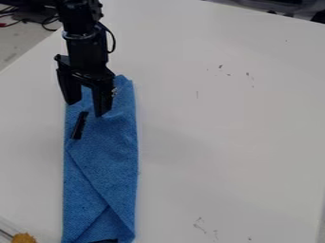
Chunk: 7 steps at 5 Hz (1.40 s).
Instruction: Unfold the cloth from center to right
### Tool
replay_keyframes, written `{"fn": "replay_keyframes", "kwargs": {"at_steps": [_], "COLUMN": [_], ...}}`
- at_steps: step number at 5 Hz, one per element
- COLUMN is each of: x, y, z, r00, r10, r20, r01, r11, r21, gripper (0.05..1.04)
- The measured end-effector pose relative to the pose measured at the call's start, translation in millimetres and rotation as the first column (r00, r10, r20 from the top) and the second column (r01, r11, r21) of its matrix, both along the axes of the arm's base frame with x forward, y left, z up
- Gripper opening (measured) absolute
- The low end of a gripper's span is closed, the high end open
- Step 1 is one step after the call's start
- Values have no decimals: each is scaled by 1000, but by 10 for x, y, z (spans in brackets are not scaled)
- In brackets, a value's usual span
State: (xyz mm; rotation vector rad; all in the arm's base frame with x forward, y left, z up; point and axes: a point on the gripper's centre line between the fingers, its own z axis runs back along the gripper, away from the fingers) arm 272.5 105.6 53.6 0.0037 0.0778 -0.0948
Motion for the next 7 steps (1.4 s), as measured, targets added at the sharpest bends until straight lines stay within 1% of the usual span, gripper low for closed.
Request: {"fn": "replay_keyframes", "kwargs": {"at_steps": [1,2,3,4,5,6,7], "x": [-25,-82,-209,-313,-323,-268,-89], "y": [-13,17,158,254,288,312,296], "z": [-80,-128,-118,-101,-110,-167,-206], "r00": [1000,997,984,967,960,968,980], "r10": [6,76,171,242,261,237,186], "r20": [-23,11,42,82,101,82,71], "r01": [-7,-76,-171,-242,-260,-235,-185], "r11": [1000,997,985,970,965,972,982], "r21": [-14,-22,-17,-14,-25,-29,-31], "gripper": [1001,1001,1000,1001,1001,1001,1001]}}
